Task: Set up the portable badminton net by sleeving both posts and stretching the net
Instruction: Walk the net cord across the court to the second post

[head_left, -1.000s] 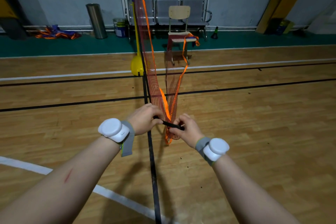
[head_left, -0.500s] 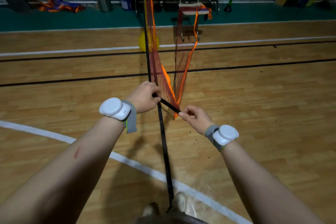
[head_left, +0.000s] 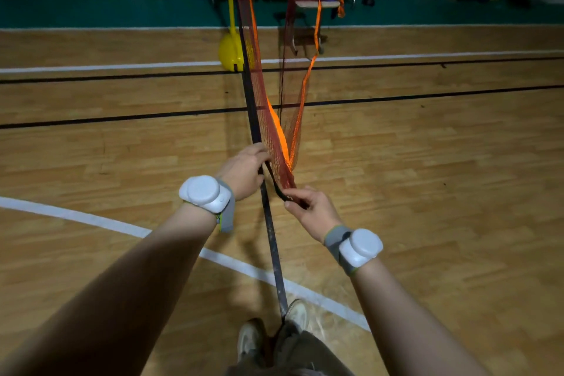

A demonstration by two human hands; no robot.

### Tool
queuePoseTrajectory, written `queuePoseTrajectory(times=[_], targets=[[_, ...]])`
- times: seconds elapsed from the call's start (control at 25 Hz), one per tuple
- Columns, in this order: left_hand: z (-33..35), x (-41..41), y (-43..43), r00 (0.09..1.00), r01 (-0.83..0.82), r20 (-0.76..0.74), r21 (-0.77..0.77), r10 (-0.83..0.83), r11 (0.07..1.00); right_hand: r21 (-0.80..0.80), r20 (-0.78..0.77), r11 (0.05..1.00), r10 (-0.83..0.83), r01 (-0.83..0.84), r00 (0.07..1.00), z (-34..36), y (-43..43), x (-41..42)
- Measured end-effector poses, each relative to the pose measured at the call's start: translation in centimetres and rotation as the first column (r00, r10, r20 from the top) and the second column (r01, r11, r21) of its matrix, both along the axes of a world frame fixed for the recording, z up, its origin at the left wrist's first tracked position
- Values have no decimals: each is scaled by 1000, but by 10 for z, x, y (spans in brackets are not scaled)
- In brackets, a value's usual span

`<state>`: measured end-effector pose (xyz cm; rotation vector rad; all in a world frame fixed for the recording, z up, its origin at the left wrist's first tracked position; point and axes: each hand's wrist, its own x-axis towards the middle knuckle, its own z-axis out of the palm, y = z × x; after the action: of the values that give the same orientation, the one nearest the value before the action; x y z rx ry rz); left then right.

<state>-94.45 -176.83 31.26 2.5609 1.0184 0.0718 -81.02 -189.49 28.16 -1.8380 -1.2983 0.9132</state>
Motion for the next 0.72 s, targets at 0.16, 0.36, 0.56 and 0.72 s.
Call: queuePoseTrajectory(times=[0.16, 0.36, 0.56, 0.72], targets=[[-14, -2, -32, 988, 120, 101, -18, -117, 993, -8, -20, 999, -50, 50, 999, -8, -15, -13], [-14, -7, -44, 988, 115, 104, 23, -117, 993, -13, -29, 995, -103, 103, 994, -2, -18, -18], [-10, -19, -50, 990, 70, 120, 4, -70, 998, -6, 136, 999, -37, 39, 990, -12, -17, -21], [-7, -32, -47, 982, -10, 186, -54, 20, 998, -8, 66, 1000, 10, -10, 998, -22, -16, -23]])
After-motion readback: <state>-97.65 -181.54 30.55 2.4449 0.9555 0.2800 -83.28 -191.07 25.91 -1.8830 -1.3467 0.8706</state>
